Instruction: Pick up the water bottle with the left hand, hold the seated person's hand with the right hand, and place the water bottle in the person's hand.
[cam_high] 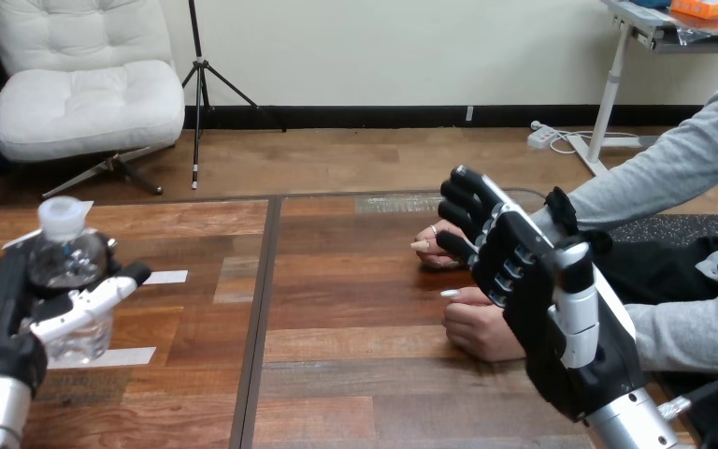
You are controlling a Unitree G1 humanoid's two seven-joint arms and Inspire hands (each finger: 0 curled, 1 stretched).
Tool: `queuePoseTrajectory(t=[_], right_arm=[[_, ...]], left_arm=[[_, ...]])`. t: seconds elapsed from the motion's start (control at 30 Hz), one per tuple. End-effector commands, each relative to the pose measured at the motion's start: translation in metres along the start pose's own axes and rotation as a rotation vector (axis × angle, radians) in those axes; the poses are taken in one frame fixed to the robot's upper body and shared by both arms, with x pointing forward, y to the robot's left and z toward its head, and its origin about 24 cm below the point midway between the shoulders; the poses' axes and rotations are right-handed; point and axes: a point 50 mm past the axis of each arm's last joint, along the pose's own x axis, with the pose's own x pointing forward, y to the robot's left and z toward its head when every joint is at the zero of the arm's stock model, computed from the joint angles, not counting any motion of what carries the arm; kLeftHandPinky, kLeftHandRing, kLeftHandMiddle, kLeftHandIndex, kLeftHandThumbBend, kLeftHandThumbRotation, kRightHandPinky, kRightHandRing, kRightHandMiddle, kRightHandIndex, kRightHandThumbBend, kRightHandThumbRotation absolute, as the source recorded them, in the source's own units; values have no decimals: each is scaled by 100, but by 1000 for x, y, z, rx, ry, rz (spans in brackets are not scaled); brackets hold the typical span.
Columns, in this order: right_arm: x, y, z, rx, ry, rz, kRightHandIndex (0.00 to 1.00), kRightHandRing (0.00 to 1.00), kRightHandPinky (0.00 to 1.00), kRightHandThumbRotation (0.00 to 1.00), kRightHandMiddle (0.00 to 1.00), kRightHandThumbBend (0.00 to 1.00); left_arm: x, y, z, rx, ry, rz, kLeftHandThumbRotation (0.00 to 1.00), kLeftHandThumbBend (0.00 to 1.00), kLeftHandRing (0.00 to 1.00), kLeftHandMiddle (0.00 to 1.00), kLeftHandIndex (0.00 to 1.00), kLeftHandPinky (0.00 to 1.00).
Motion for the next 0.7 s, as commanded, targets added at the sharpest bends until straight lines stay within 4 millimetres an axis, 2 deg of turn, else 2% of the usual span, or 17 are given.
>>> queuePoseTrajectory(t=[0.0,0.2,0.4,0.67], right_arm=[[16,-14,14,-121,-65,25,93,96,93,100,95,98],[21,-23,16,-228,-60,14,90,93,91,100,93,100],[25,-34,15,-332,-59,-30,88,90,83,100,90,99],[31,-50,13,-430,-52,-31,89,91,83,100,91,98]], left_arm=[[14,-7,33,-17,-158,-29,0,66,39,43,44,34],[14,-12,39,-26,-195,-53,0,67,38,41,43,32],[12,-18,46,-24,-214,-83,0,69,36,40,42,30],[9,-25,52,-42,-233,-116,0,69,35,39,41,29]])
